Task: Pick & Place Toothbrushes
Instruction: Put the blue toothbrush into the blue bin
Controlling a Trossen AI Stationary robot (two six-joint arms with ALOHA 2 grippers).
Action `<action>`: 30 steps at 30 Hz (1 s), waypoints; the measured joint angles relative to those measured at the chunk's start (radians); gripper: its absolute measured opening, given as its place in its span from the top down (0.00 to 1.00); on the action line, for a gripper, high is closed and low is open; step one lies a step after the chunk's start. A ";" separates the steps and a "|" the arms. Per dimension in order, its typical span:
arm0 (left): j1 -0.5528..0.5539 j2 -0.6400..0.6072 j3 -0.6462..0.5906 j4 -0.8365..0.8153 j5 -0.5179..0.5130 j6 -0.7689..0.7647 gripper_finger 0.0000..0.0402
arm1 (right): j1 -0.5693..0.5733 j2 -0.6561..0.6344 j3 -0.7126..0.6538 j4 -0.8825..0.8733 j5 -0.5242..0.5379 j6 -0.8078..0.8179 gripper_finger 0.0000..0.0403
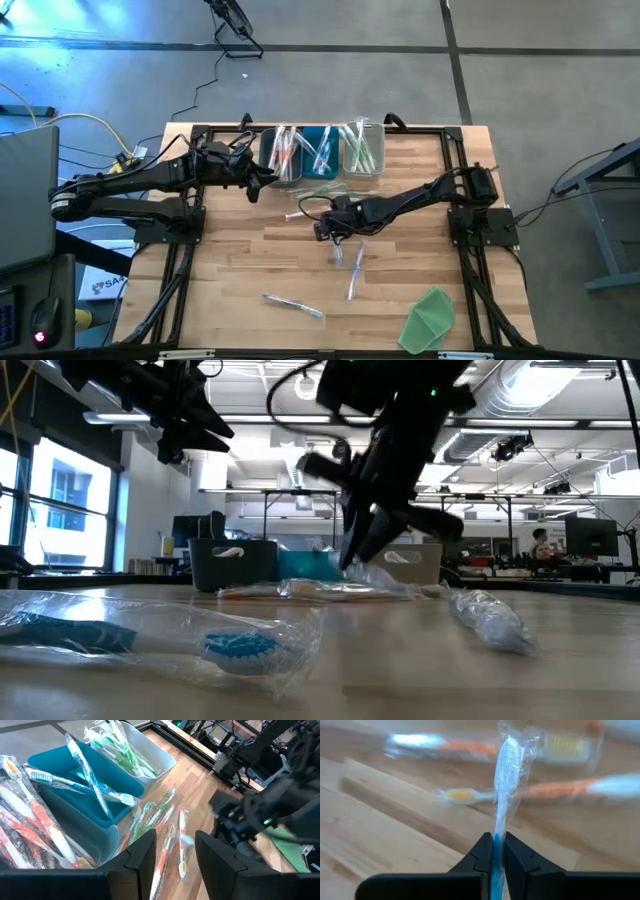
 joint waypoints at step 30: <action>0.000 -0.001 0.000 0.045 -0.206 0.042 0.67 | -0.321 -0.295 0.000 0.346 -0.018 -0.694 0.96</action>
